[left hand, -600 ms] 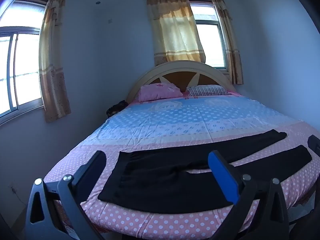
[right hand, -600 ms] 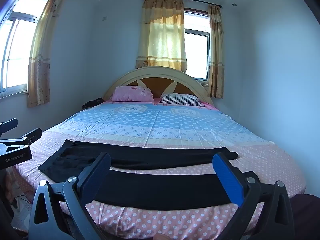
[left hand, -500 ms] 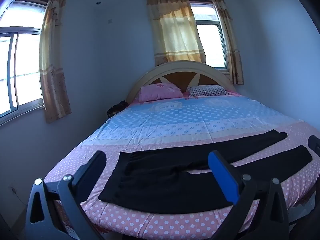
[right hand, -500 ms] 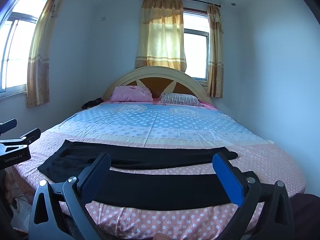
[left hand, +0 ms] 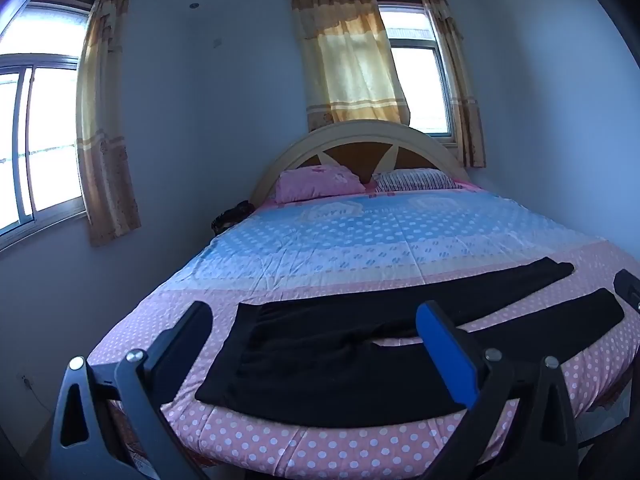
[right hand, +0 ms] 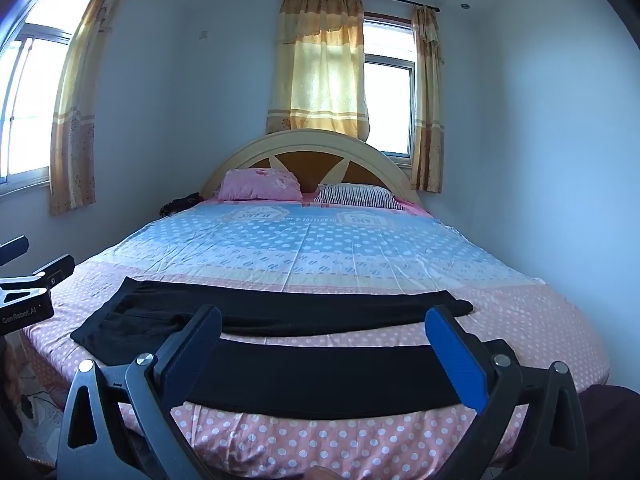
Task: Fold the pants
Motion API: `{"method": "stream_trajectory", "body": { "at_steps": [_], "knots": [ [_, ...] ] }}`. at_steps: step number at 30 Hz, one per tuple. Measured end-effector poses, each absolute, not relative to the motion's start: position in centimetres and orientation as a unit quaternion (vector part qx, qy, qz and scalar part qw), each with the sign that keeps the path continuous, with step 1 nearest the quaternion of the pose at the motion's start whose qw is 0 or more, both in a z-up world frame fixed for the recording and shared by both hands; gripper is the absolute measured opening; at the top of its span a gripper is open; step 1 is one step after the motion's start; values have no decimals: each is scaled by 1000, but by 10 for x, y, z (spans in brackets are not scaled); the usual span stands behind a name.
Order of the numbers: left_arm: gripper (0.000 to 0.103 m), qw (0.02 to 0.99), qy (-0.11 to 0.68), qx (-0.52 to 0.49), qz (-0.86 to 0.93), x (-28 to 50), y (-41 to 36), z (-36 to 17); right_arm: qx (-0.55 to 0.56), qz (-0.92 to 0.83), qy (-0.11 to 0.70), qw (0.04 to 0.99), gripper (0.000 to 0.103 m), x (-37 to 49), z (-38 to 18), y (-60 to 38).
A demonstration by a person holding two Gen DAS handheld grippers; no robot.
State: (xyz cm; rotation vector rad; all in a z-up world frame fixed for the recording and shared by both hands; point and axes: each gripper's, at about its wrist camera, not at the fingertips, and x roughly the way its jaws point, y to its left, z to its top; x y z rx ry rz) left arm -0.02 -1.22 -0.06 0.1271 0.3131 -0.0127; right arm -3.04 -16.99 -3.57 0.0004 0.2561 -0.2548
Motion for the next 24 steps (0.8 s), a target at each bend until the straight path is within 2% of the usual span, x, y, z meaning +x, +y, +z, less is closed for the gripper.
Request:
{"method": "stream_trajectory", "body": {
  "at_steps": [24],
  "knots": [
    [103, 985, 162, 65, -5, 6, -9, 6, -3, -123, 135, 983, 102, -27, -38, -167]
  ]
}}
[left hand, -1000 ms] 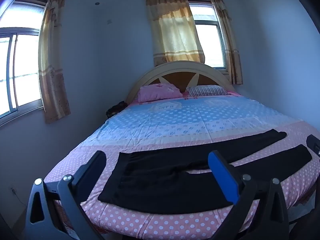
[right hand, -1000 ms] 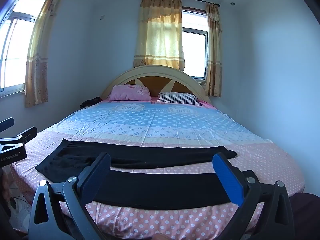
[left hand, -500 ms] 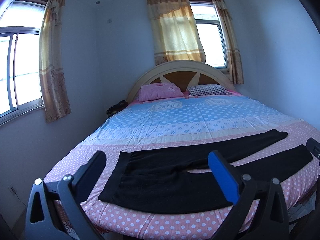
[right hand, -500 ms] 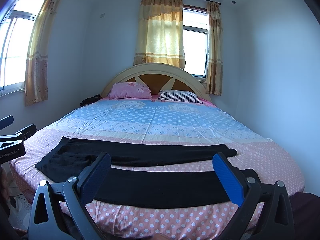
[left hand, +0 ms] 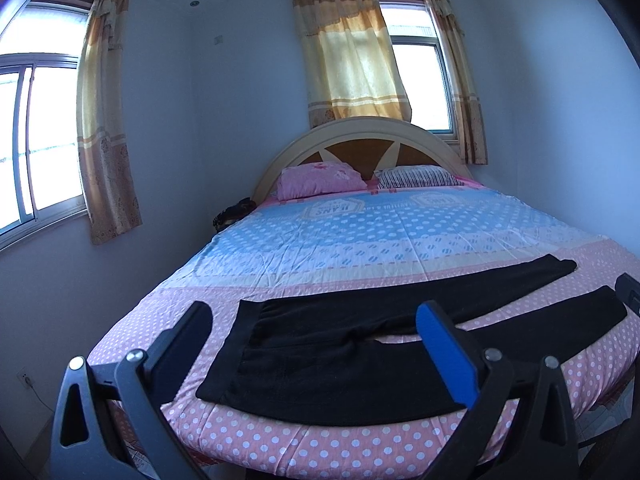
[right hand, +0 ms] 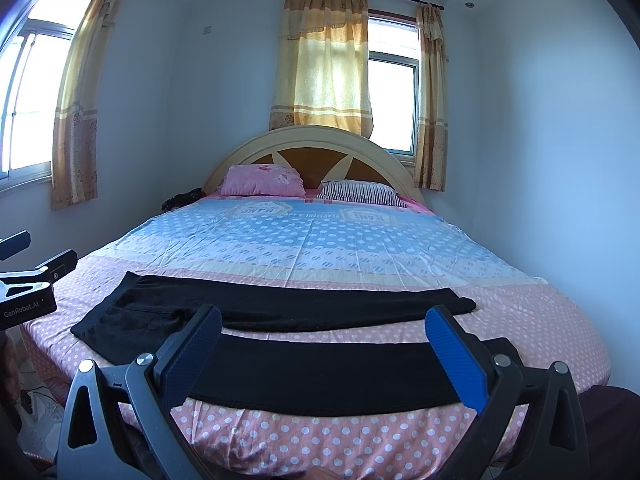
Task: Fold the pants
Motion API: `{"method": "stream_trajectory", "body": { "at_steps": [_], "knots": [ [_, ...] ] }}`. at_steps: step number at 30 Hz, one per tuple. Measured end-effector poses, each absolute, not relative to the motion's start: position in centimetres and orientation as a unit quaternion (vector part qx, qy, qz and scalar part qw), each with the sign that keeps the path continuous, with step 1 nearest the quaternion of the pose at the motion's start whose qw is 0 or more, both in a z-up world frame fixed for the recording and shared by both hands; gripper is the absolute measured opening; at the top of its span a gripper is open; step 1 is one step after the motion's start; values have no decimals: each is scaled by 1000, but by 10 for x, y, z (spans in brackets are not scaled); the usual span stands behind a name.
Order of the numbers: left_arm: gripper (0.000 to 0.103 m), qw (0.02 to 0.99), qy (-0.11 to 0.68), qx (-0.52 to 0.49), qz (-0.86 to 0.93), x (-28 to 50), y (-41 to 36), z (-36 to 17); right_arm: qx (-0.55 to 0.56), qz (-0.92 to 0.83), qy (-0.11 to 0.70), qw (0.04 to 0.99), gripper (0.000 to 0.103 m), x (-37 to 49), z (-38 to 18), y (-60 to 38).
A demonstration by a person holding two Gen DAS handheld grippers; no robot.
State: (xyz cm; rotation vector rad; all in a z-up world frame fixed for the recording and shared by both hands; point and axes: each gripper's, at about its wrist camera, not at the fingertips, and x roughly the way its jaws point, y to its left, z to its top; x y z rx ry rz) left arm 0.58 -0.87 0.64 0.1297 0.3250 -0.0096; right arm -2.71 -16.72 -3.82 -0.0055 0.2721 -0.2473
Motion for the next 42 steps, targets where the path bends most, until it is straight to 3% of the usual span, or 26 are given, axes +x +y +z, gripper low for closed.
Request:
{"method": "stream_trajectory", "body": {
  "at_steps": [42],
  "knots": [
    [103, 984, 166, 62, -6, 7, 1, -11, -9, -116, 144, 983, 102, -24, -44, -164]
  ]
}}
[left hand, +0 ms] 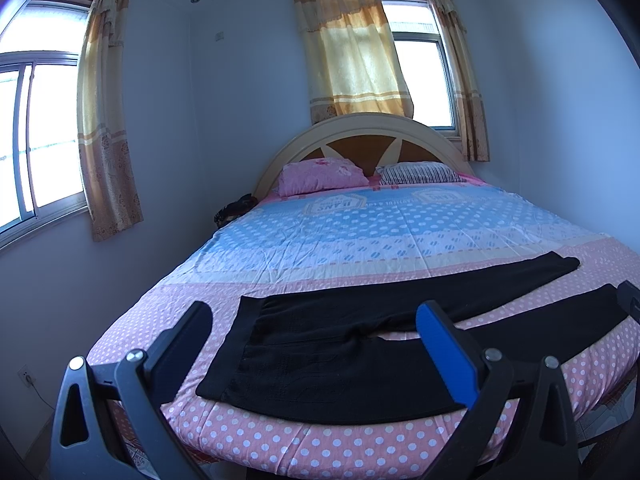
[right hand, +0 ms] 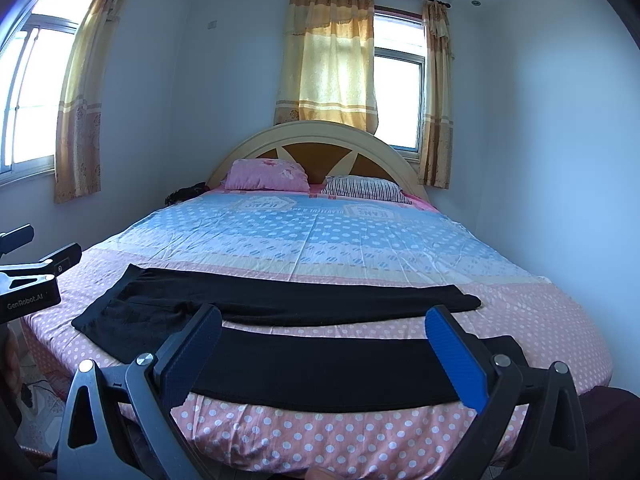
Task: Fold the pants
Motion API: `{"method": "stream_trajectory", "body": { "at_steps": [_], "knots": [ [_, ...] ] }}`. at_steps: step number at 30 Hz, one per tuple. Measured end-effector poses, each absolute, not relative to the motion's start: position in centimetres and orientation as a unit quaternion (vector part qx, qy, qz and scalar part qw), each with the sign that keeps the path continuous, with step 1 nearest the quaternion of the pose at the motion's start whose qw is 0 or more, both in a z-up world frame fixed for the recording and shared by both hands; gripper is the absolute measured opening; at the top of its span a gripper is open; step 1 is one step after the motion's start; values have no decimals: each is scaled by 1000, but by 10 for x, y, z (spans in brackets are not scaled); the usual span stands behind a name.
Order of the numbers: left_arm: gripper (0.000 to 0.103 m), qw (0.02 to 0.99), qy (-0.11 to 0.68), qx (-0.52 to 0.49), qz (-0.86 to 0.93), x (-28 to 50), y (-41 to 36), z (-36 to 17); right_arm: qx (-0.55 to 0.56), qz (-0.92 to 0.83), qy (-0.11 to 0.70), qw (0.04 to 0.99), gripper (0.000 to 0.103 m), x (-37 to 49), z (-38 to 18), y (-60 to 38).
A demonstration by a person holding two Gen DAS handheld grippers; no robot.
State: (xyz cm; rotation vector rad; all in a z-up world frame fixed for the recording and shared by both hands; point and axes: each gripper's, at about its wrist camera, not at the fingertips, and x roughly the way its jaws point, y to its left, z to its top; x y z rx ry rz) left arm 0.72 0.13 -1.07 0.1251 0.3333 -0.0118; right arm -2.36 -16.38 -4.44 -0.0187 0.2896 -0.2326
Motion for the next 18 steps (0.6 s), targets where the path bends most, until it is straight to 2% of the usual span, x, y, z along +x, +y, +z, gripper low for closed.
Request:
{"method": "stream_trajectory", "body": {
  "at_steps": [10, 18],
  "knots": [
    [103, 982, 178, 65, 0, 21, 9, -22, -19, -111, 149, 982, 102, -14, -49, -171],
    [103, 971, 224, 57, 60, 113, 65, -48, -3, -135, 198, 971, 102, 32, -79, -235]
  ]
}}
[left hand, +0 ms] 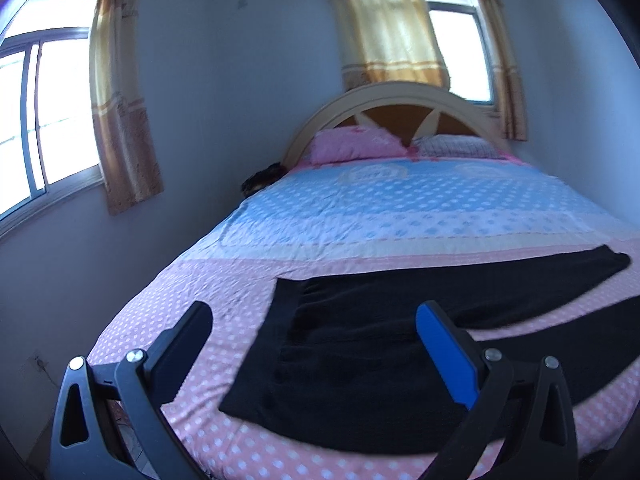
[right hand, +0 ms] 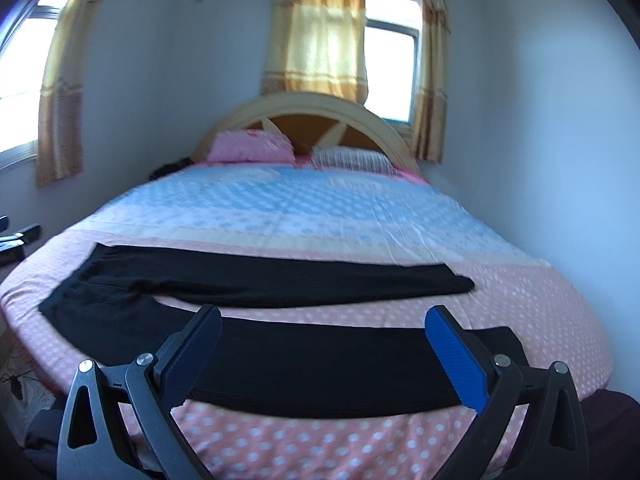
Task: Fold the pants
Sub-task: 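Lower both grippers onto the black pants and close them on the fabric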
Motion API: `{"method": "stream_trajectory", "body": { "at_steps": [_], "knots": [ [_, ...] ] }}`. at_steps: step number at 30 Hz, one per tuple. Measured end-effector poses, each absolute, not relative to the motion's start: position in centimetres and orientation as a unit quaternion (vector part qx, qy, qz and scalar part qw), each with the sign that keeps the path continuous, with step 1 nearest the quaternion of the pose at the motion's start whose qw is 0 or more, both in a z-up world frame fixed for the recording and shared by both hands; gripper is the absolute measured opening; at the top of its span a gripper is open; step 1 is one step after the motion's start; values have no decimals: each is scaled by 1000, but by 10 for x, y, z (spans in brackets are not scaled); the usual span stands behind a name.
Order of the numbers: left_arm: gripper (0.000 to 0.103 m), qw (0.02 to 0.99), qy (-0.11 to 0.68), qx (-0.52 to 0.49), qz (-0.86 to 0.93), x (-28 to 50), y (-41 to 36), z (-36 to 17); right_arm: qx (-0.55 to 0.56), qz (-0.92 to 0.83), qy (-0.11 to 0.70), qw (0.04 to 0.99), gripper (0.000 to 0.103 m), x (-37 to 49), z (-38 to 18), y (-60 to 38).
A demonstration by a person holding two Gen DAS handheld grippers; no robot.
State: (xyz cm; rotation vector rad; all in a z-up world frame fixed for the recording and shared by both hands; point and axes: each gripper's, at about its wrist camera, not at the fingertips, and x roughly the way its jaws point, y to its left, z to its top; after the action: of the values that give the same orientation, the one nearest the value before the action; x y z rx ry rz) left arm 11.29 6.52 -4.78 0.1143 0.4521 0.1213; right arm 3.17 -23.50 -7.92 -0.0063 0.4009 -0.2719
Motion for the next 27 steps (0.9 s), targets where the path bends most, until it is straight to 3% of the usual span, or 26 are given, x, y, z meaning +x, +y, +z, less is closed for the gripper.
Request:
{"method": "stream_trajectory", "body": {
  "at_steps": [7, 13, 15, 17, 25, 27],
  "knots": [
    [103, 936, 333, 56, 104, 235, 144, -98, 16, -168, 265, 949, 102, 91, -107, -320],
    [103, 922, 377, 49, 74, 299, 167, -125, 65, -188, 302, 932, 101, 133, -114, -401],
    [93, 918, 392, 31, 46, 319, 167, -131, 80, -197, 316, 925, 94, 146, -117, -423],
    [90, 913, 406, 29, 35, 335, 168, -135, 84, -202, 333, 917, 83, 159, -120, -441],
    [71, 893, 450, 19, 4, 387, 168, -166, 94, -232, 373, 893, 82, 196, -136, -496],
    [59, 889, 457, 13, -6, 390, 168, -172, 98, -235, 383, 888, 82, 204, -140, -506]
  ]
}}
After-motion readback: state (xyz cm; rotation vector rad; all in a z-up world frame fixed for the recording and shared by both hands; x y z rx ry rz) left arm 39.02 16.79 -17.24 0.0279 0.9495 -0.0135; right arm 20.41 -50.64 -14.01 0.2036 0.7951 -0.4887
